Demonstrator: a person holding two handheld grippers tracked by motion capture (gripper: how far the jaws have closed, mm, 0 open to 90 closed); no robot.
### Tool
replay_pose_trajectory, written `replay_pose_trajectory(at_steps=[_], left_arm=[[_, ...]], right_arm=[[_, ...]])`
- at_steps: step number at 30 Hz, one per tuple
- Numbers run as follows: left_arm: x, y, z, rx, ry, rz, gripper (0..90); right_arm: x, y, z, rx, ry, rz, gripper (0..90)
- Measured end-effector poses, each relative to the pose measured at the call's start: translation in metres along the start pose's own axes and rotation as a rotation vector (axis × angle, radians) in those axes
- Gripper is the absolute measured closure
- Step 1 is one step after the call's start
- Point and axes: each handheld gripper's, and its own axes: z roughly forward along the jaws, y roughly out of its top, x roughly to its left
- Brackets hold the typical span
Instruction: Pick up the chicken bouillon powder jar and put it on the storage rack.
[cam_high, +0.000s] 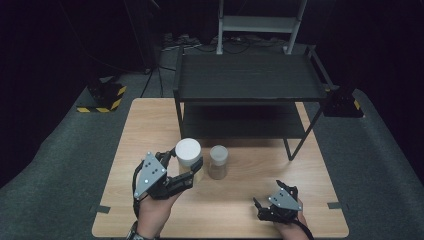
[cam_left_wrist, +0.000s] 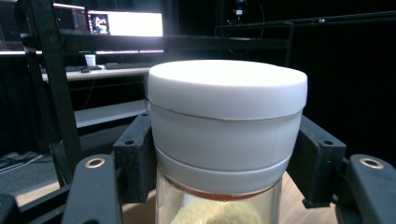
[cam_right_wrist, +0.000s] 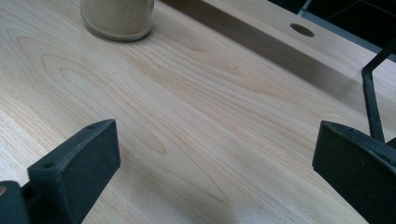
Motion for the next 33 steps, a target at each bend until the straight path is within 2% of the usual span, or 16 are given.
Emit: replay_pose_trajectory(at_steps=[17,25,33], left_arm=[[0.012,0.043,0.023,-0.038,0.001,-0.017,34.2],[0.015,0.065,0.035,-0.051,0.013,0.001,34.2],[0.02,0.084,0.048,-0.067,0.022,-0.011,34.2]], right_arm=[[-0.001,0.0,0.0,-0.002,0.001,0.003,0.1],[-0.002,-0.001,-0.001,-0.005,0.004,0.009,0.1],[-0.003,-0.001,-0.001,-0.006,0.008,0.014,0.1]])
